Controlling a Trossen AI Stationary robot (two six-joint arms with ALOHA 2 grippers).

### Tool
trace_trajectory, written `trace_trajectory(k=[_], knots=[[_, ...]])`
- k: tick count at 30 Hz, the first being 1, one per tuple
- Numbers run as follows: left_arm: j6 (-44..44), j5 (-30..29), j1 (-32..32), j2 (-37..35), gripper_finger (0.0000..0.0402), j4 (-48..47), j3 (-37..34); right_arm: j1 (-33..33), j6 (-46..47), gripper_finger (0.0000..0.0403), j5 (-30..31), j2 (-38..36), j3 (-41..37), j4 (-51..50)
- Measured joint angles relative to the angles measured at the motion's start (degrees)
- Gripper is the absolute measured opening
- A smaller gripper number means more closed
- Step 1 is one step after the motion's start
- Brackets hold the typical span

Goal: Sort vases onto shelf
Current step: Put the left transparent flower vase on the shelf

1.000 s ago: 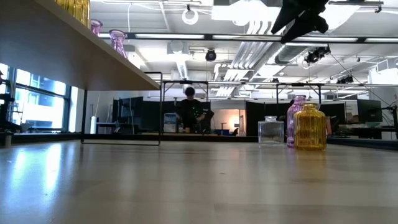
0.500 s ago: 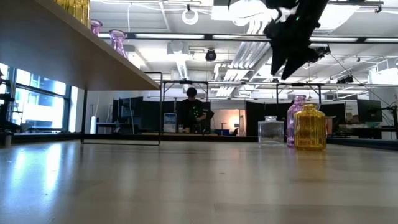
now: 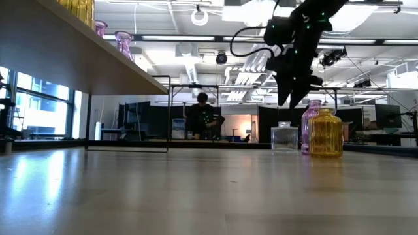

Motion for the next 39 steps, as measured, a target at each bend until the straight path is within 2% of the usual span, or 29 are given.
trace_trajectory(k=[13,23,26,32,39], knots=[[-0.18,0.0,0.0,-0.02,0.0005,-0.02,0.0,-5.39,-8.18,0.0216,-0.91,0.72,0.0,1.44],[-1.66,0.0,0.0,-0.02,0.0005,0.0,0.0,-8.66,-22.74,0.0216,-7.1,0.72,0.0,1.46],[-1.68,0.0,0.0,-0.02,0.0005,-0.01,0.0,-8.93,-26.49,0.0216,-10.86,0.88,0.0,1.54],[-1.73,0.02,0.0,-0.02,0.0005,-0.02,0.0,-8.58,-31.07,0.0216,-12.91,4.46,0.0,1.64],[-1.75,0.02,-0.02,-0.02,0.0005,-0.02,0.0,-8.56,-32.83,0.0216,-11.57,9.32,0.33,4.61]])
